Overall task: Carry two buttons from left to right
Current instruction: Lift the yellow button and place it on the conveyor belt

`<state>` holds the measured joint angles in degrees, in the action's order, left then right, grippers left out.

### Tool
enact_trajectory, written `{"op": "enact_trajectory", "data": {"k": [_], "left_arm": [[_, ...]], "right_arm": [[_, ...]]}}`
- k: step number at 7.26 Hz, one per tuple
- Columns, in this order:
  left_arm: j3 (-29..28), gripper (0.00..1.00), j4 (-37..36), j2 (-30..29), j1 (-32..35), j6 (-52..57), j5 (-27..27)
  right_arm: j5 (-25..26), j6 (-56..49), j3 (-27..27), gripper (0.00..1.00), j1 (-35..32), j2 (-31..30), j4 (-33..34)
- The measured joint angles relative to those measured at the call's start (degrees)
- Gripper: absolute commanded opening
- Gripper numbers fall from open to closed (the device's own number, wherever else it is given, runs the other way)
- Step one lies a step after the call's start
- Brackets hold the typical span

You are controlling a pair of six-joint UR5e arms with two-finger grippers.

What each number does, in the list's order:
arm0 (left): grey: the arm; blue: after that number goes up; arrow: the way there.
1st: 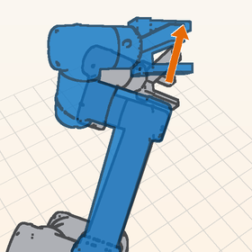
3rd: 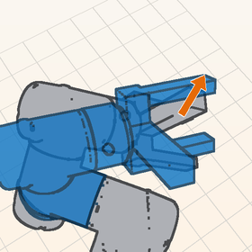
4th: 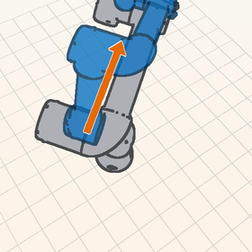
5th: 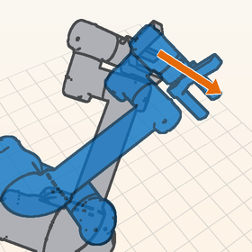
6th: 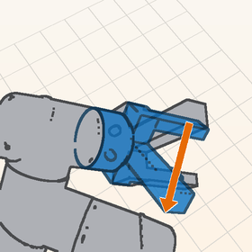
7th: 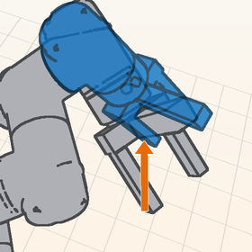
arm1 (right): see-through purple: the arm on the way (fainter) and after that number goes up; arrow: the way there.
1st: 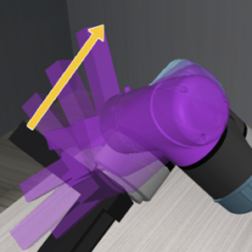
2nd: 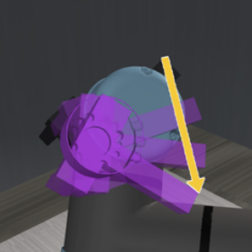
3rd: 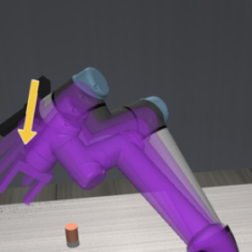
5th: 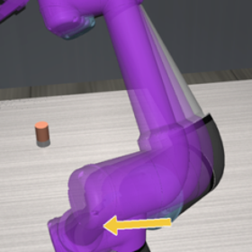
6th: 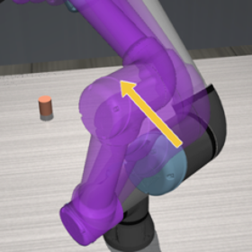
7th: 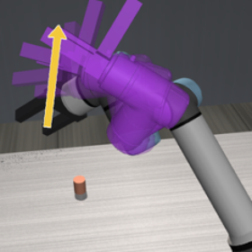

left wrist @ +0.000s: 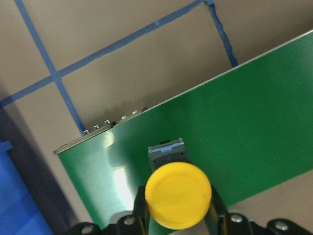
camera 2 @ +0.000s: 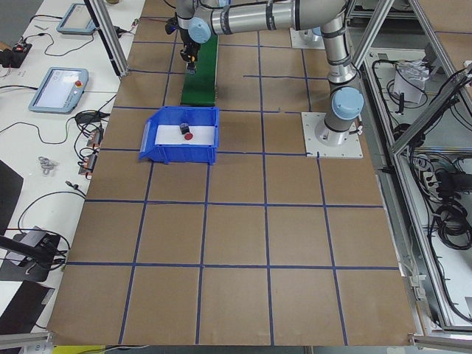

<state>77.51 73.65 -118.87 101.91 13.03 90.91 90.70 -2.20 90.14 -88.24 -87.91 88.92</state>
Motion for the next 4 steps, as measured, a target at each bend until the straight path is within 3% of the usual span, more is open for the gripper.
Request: {"op": "enact_trajectory", "data": {"k": [1,3,4], "left_arm": [[-0.21,0.06,-0.18,-0.81,0.15,-0.14,-0.01],[-0.22,0.99,-0.25,-1.41,0.21,-0.20,-0.12],[-0.15,1.00,-0.26,-1.38,0.20,-0.20,-0.14]], "right_arm": [[0.00,-0.02,0.06,1.00,0.00,-0.03,0.02],[0.00,-0.06,0.12,1.00,0.00,-0.05,0.02],[0.00,-0.03,0.12,1.00,0.00,-0.02,0.03]]}}
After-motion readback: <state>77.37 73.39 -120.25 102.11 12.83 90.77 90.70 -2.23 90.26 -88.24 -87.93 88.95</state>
